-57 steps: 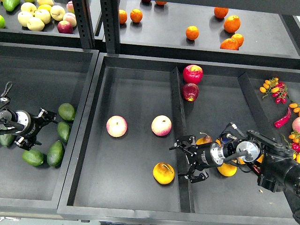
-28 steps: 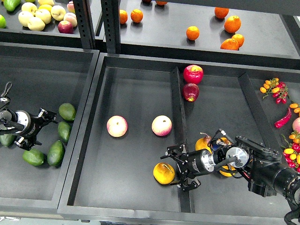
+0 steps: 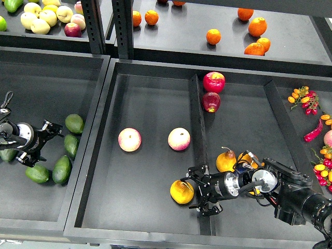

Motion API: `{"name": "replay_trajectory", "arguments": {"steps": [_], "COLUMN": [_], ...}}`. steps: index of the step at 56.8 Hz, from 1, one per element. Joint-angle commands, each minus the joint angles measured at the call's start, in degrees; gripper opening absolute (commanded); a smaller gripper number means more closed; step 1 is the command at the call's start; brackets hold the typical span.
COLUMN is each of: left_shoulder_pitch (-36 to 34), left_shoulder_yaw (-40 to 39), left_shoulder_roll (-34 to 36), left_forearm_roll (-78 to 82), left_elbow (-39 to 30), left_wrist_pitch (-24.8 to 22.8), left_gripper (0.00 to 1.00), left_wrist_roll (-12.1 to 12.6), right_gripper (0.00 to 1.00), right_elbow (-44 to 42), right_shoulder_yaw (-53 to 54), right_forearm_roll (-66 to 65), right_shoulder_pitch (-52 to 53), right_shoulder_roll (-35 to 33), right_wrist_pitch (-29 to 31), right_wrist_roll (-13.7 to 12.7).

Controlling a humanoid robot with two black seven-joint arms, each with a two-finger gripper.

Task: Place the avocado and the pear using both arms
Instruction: 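Lower the right gripper and close it around the pear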

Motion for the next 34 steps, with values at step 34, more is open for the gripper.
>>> {"name": "replay_trajectory", "arguments": {"steps": [34], "left_shoulder_pitch": [-0.1], "left_shoulder_yaw": [-0.1], "left_shoulder_roll": [-2.5], "left_forearm_roll": [0.0], "left_elbow": [0.6], "left_wrist_pitch": [0.0], "left_gripper": [0.99], "left_wrist_roll": [0.0], "right_gripper": [0.93], "right_elbow": [-2.3], "right_shoulder_yaw": [2.7], "right_forearm_roll": [0.3], "right_shoulder_pitch": [-0.3], "right_shoulder_roll": [1.4], "right_wrist_pitch": [0.0], "right_wrist_roll": [0.0]}}
